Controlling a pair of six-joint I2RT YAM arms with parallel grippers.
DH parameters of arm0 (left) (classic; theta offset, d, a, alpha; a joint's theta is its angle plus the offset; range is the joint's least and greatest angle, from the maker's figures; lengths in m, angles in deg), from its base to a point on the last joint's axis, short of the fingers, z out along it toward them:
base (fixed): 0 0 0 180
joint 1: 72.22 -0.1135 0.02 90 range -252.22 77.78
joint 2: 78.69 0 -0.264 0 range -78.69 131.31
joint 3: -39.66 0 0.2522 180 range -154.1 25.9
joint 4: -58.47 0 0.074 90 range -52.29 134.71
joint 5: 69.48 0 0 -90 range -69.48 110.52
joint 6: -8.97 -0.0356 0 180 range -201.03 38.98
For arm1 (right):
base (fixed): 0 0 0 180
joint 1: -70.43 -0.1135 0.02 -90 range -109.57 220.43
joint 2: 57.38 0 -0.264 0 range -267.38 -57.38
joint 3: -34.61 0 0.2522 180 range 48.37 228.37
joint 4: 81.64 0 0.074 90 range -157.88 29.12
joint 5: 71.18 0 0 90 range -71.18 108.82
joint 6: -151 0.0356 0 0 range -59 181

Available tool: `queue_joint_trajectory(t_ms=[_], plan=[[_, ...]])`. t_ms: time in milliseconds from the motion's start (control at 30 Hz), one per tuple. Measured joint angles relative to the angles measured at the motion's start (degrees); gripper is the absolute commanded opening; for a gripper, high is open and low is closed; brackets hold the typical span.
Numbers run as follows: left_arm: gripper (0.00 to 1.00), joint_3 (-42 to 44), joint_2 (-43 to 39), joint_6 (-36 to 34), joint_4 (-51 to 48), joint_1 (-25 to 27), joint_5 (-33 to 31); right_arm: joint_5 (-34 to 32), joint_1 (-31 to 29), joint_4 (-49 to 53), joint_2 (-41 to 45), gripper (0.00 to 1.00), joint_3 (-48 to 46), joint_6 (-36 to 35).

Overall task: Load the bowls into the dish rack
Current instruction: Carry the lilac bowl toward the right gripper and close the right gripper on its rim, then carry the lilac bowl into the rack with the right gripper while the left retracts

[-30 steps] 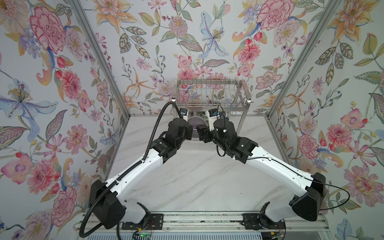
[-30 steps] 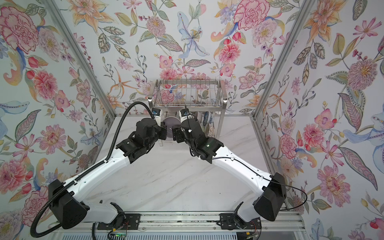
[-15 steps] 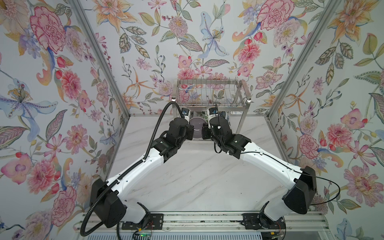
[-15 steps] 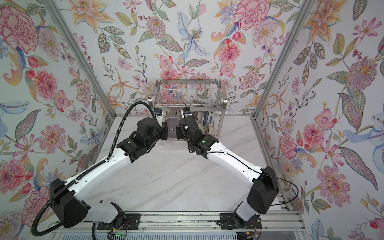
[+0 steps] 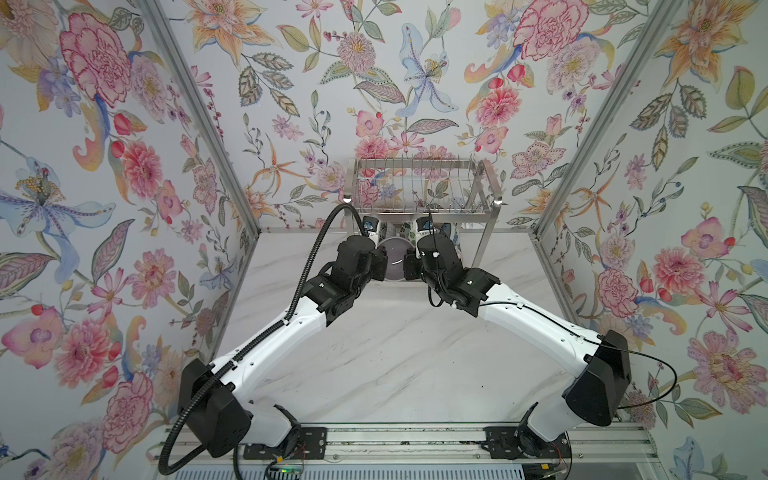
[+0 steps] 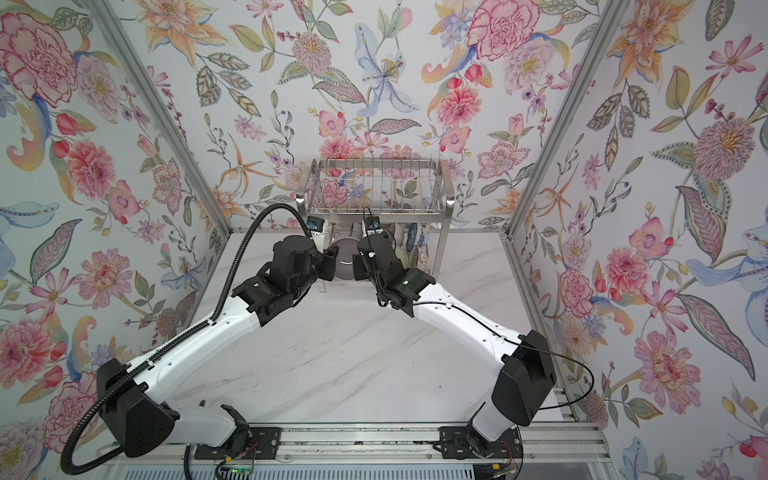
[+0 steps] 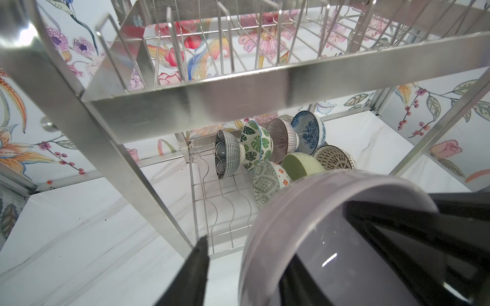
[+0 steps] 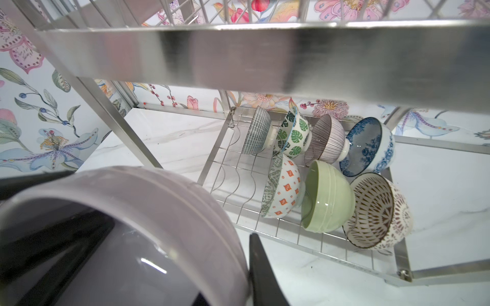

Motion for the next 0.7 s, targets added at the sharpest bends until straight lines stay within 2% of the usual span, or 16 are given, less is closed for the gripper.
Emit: queue_joint_trajectory(t_ms=[167,367,533,700], plan=[[0.99,1.0,-5.2,-0.9,-1.7,-2.8,0.7,-2.2,-0.5,2.9,0.0,0.0,0.5,-2.9],[1.0,5.1,-12.7,-1.5,-3.6,-9.6,0.6,-8.4,-2.2,10.8,-1.8,0.0,6.2,-9.6],[0.99,8.3,-16.4,-1.5,-4.7,-14.2,1.1,-14.8,-5.0,13.4,-5.8,0.0,11.0,-19.3],[0.99,9.4,-16.8,-1.5,-6.1,-17.6,2.9,-20.1,-7.8,12.5,-8.9,0.0,10.4,-33.0]])
